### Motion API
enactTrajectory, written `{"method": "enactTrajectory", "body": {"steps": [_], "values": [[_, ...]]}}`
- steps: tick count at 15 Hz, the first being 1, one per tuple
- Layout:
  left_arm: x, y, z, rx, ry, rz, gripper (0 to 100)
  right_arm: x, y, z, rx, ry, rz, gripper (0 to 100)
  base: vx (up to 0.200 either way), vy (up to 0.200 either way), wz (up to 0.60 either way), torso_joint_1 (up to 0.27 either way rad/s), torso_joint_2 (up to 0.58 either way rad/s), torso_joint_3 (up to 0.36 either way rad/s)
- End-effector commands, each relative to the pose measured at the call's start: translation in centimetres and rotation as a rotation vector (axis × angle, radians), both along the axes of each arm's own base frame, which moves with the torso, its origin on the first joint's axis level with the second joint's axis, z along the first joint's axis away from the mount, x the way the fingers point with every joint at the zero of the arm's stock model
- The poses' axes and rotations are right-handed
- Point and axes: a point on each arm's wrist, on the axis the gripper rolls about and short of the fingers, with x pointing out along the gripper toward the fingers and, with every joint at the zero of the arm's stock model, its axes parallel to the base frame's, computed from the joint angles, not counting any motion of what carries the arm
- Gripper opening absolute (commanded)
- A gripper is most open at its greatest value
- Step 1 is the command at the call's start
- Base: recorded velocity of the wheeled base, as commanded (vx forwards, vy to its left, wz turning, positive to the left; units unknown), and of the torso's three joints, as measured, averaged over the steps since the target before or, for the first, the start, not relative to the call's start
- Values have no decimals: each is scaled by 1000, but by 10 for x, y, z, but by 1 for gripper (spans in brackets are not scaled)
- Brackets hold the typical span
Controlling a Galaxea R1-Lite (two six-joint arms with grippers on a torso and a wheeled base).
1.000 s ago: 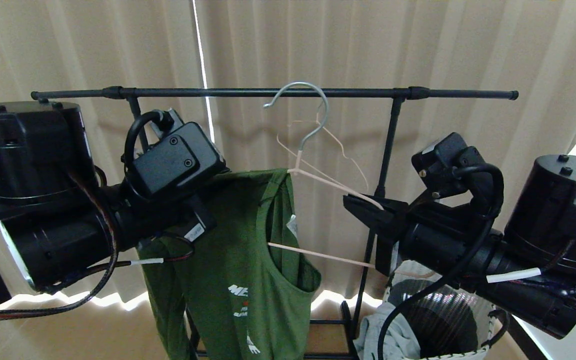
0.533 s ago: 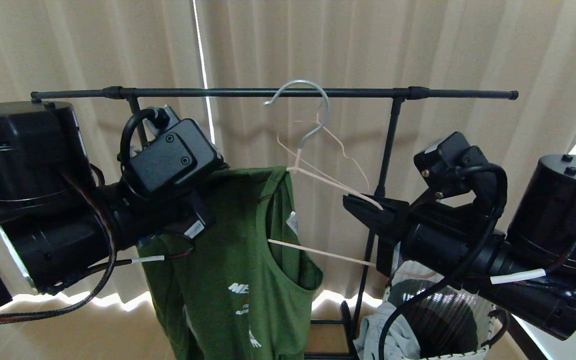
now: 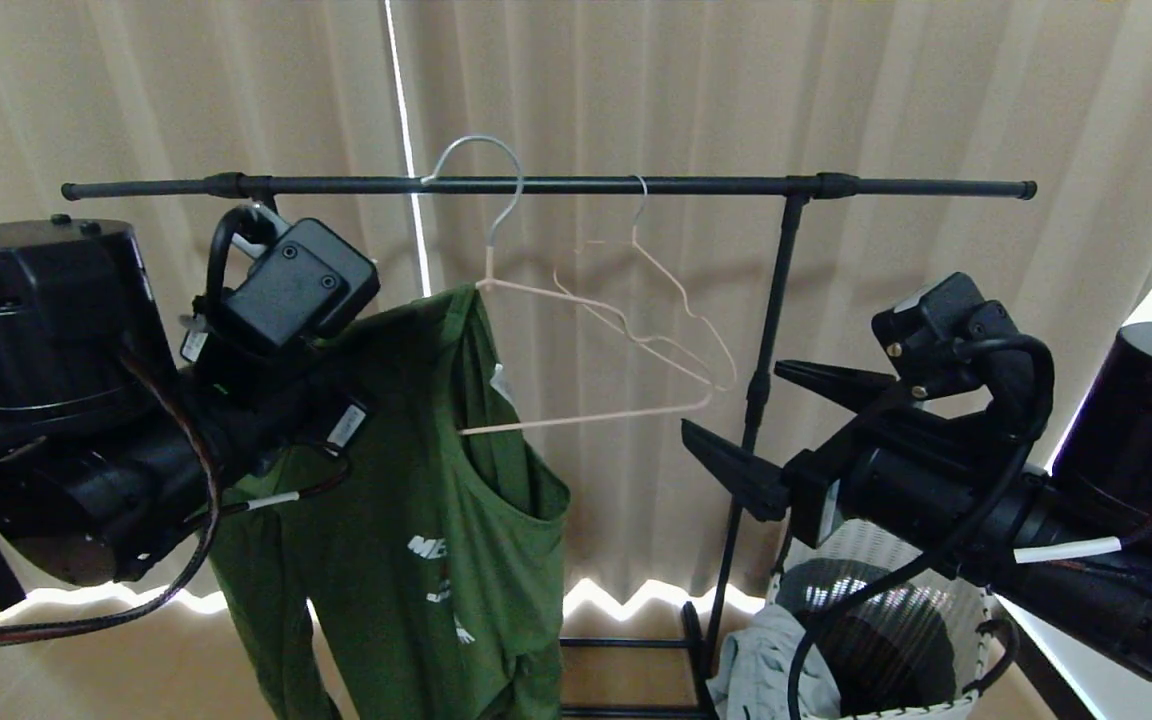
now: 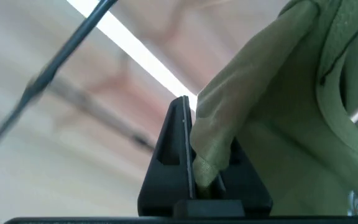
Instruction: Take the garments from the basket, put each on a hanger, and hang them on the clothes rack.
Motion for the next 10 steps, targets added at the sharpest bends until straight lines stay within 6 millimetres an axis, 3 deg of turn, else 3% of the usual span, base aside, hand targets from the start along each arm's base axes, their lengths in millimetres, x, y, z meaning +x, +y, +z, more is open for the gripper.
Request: {"method": "enactTrajectory", "body": {"steps": [1, 4, 10], "values": [[2, 1, 1, -29, -2, 43, 0, -3, -4, -6, -13, 4, -5, 100, 0, 0, 0, 0, 0, 0], [9, -1, 6, -108, -40, 74, 0, -6, -14, -30, -72, 73, -30, 100, 0, 0, 0, 0, 0, 0], [8, -9, 13, -159, -110, 13, 0, -6, -4, -44, -78, 134, 2, 100, 0, 0, 0, 0, 0, 0]]}}
